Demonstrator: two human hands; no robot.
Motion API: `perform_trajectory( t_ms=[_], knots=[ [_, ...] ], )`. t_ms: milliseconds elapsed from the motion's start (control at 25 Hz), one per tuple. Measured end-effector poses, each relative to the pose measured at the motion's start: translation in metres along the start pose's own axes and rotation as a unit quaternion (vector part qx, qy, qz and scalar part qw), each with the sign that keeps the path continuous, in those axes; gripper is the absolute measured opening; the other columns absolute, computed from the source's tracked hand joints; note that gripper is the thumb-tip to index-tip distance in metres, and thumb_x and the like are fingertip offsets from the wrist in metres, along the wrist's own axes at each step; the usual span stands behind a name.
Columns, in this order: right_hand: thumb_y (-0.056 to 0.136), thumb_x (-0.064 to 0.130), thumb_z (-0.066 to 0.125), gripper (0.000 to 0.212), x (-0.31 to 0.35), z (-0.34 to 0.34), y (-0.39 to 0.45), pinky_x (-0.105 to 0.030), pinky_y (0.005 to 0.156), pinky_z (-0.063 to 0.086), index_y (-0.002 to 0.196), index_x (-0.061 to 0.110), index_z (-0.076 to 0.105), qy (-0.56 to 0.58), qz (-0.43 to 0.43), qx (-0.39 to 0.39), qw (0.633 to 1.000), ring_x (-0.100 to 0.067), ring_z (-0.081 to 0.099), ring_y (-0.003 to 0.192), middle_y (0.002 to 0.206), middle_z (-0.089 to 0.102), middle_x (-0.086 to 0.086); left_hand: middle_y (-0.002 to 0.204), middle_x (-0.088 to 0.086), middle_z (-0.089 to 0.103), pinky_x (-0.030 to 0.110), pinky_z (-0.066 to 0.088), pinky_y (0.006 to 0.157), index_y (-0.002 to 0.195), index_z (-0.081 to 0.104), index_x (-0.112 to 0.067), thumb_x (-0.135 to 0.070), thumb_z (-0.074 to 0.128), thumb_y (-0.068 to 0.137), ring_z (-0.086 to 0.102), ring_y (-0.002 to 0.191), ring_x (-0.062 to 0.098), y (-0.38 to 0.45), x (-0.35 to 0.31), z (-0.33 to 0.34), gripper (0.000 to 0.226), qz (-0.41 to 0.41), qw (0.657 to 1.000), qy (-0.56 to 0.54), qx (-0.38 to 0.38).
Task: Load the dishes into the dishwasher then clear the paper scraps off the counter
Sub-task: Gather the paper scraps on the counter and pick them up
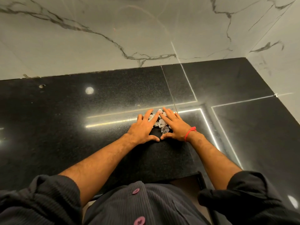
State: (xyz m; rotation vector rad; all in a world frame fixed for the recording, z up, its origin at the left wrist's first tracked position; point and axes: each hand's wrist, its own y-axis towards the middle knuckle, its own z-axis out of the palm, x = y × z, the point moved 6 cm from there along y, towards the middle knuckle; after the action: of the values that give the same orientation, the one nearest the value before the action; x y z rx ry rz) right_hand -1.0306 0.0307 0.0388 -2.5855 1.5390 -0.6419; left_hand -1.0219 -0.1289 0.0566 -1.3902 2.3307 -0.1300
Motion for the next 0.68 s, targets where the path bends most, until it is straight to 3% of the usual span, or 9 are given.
perform_trajectory(
  t_ms=[120,240,360,520,600,680],
  knots=[
    [0.087,0.067,0.046,0.089,0.007,0.010,0.001,-0.059,0.120,0.006,0.157,0.023,0.012,-0.002,-0.031,-0.046,0.998,-0.028,-0.002,0.151,0.165,0.002,-0.006,0.166,0.000,-0.007,0.054,0.045,0.106,0.160,-0.007,-0.029,-0.055,0.073,0.083,0.024,0.140,0.034,0.005,0.006,0.000,0.114,0.006,0.999,-0.024,0.027],
    [0.095,0.041,0.055,0.064,0.007,0.018,-0.011,-0.055,0.121,0.013,0.152,0.019,0.034,0.071,-0.065,-0.136,0.986,-0.028,0.007,0.151,0.163,0.016,-0.008,0.164,0.000,-0.004,0.054,0.043,0.109,0.161,0.000,-0.030,-0.054,0.076,0.081,0.022,0.145,0.032,0.005,0.015,-0.007,0.112,0.004,0.998,-0.052,0.019],
    [0.094,0.031,0.060,0.061,-0.001,0.019,-0.021,-0.048,0.122,0.017,0.149,0.016,0.039,0.119,-0.068,-0.209,0.968,-0.030,0.010,0.152,0.163,0.017,-0.011,0.165,0.001,-0.009,0.052,0.039,0.112,0.161,0.005,-0.027,-0.069,0.071,0.076,0.020,0.146,0.031,0.015,0.014,-0.018,0.116,0.026,0.999,0.032,-0.023],
    [0.095,0.036,0.053,0.064,0.003,0.016,-0.018,-0.049,0.121,0.015,0.152,0.018,0.031,0.065,-0.078,-0.167,0.981,-0.038,0.013,0.149,0.162,0.015,-0.017,0.169,0.004,-0.005,0.050,0.016,0.125,0.162,0.007,-0.021,-0.066,0.064,0.084,-0.001,0.155,0.030,0.032,0.007,-0.012,0.106,0.094,0.993,0.059,0.046],
    [0.096,0.040,0.048,0.060,0.005,0.018,-0.014,-0.053,0.118,0.019,0.151,0.019,0.035,0.030,-0.080,-0.121,0.989,-0.041,0.021,0.147,0.160,0.024,-0.017,0.169,0.003,0.005,0.048,0.016,0.125,0.161,0.010,-0.021,-0.061,0.058,0.091,0.003,0.155,0.027,0.025,0.010,-0.007,0.094,0.112,0.989,0.078,0.057],
    [0.096,0.041,0.044,0.055,0.006,0.018,-0.012,-0.056,0.113,0.029,0.144,0.015,0.047,0.013,-0.101,-0.122,0.987,-0.044,0.036,0.139,0.151,0.041,-0.017,0.169,0.001,0.007,0.045,0.014,0.125,0.161,0.011,-0.022,-0.060,0.051,0.095,0.006,0.155,0.024,0.008,0.014,-0.002,0.086,0.122,0.988,0.085,0.051]
  ],
)
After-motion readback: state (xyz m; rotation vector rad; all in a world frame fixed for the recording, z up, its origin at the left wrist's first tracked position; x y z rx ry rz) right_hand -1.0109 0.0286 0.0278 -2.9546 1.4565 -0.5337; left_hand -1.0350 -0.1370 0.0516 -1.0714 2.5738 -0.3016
